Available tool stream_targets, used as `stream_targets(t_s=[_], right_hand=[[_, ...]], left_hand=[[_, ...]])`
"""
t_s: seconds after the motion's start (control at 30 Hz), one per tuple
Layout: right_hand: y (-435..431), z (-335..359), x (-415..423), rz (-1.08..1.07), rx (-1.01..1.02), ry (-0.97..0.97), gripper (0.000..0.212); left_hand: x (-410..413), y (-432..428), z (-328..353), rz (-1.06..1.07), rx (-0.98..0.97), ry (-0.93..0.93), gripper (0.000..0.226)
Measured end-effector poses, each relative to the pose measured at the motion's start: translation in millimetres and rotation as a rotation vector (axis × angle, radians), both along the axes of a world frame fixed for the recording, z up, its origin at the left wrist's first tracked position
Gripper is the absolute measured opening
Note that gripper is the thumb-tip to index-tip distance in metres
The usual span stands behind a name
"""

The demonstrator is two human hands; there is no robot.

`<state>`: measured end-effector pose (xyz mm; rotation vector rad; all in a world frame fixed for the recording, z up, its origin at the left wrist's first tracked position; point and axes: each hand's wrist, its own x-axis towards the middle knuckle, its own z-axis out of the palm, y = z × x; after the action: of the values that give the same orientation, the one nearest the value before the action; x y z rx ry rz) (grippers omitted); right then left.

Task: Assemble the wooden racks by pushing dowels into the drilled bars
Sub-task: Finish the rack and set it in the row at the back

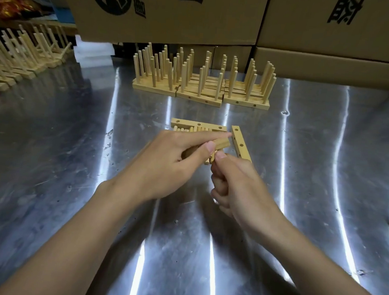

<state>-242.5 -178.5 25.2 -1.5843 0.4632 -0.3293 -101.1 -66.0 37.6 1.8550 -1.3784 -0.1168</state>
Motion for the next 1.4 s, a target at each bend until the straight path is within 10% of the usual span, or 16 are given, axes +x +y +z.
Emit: stream_targets(t_s=[0.23,0.3,0.53,0.67,0.93,1.13,1.23,1.4], right_hand=[[-16.4,36.6,-20.5,0.5,1.224,-0.085,0.033],[-14.2,28.1,-13.6,0.434,1.083,-0.079,0.03],[-20.4,-3.9,2.8,-0.142,-0.41,0.066,0.031],[-15.7,-17.7,8.3,-0.226,-0.797,0.133,0.033],[-30.1,-11.6,7.9,-0.053,-0.837,0.201,0.048],[-55.1,23.3,-7.3,0.489,0.87,0.041,0.036],[-47.0,20.9,-2.1,0.361,0.677,0.045,0.036],[-35.8,-4.5,2.0,-0.079,-0.473,0.019,0.034]], left_hand=[[-5.5,0.2,7.8,-0.187,-0.182,0.309,0.035],[-5.1,0.7,6.8,-0.143,-0.143,0.268,0.034],[-10.9,-5.5,-4.5,0.109,0.029,-0.042,0.039],[-26.4,-16.1,-19.0,0.21,-0.033,0.021,0.041],[-19.3,-14.1,-17.7,0.186,0.047,0.074,0.038],[-17.9,-12.1,-3.0,-0.006,-0.142,0.211,0.039],[-15.6,-11.7,-5.8,0.062,-0.085,0.198,0.037],[-18.8,-15.4,-12.8,0.19,-0.041,0.118,0.038]])
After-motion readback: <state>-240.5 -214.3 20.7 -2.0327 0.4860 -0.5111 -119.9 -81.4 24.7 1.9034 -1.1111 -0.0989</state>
